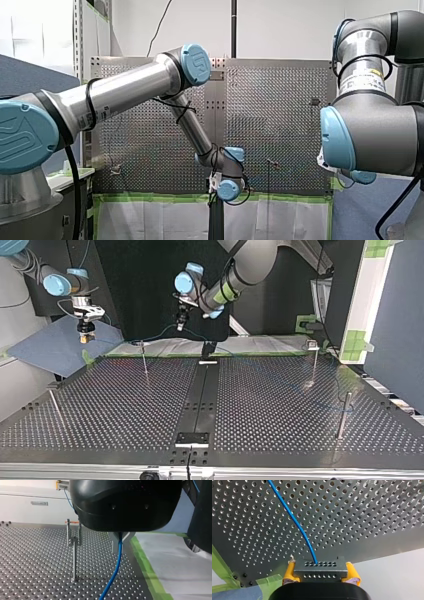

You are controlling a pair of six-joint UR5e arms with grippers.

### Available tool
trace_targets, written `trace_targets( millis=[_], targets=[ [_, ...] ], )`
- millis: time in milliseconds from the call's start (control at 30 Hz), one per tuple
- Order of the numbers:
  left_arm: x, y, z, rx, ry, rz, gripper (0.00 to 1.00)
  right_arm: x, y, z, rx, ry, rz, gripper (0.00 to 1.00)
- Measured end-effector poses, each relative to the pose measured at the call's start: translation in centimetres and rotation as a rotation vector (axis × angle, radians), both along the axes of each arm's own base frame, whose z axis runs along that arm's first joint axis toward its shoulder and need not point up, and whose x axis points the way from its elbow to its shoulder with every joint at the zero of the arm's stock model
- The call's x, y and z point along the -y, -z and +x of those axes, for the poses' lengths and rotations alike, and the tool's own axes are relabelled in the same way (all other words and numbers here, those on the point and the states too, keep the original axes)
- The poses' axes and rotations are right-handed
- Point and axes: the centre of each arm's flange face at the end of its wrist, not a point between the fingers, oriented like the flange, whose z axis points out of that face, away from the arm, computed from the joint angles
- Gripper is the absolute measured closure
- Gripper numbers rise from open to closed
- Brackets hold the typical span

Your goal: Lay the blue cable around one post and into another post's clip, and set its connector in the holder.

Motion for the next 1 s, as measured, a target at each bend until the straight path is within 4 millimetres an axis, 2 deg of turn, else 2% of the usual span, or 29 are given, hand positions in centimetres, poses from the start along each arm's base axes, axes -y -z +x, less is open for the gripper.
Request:
trace_targets(
  millis=[667, 1000],
  targets=[
    [-0.3, -1.3, 3.5, 0.019, -0.015, -0.028, 0.98, 0.7, 0.2, -0.2, 0.052, -0.002, -0.042, 1.00],
    [-0.4, -1.9, 4.7, 0.018, -0.021, -0.025, 0.98, 1.1, 2.5, -0.1, 0.055, -0.013, -0.014, 1.00]
  ],
)
